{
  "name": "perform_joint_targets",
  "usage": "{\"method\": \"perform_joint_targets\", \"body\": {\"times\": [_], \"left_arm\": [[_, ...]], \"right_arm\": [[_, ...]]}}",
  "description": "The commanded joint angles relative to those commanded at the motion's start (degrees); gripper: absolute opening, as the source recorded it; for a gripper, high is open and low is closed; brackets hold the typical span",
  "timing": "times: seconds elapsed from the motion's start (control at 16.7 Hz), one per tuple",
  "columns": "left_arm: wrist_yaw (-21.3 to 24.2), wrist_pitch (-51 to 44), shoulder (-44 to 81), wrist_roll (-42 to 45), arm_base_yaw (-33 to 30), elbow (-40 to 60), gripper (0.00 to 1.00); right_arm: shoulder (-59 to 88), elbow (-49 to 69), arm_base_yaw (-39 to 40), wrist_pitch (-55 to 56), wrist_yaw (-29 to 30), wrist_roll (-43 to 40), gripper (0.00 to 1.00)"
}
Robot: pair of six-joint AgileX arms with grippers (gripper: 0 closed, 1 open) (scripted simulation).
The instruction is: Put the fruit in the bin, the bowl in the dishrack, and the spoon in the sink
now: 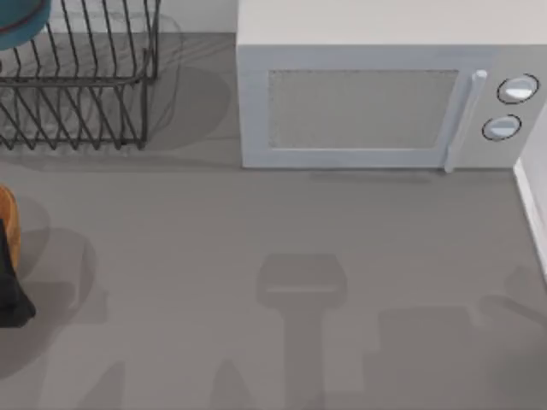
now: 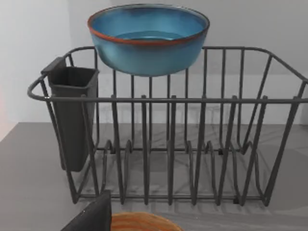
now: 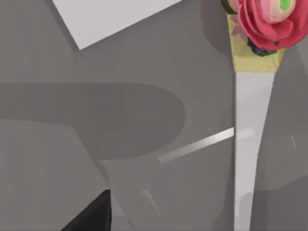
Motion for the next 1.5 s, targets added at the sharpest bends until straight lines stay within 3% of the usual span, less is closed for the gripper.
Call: {"method": "perform_joint_targets", "body": {"times": [0.3,0.6,1.38,1.5], "left_arm": [[0.00,0.00,0.00,0.00,0.00,0.00,1.00],[0.00,0.00,0.00,0.00,0.00,0.00,1.00],[0.00,0.00,0.00,0.00,0.00,0.00,1.00],[0.00,0.00,0.00,0.00,0.00,0.00,1.00]], "right_arm": [[6.32,-6.89,0.05,13.23,-0.01,0.14,1.00],[7.11,-7.77,0.06,14.78,-0.01,0.16,1.00],[7.11,-7.77,0.06,14.78,-0.01,0.16,0.02],[7.11,-7.77,0.06,14.78,-0.01,0.16,0.00]]}}
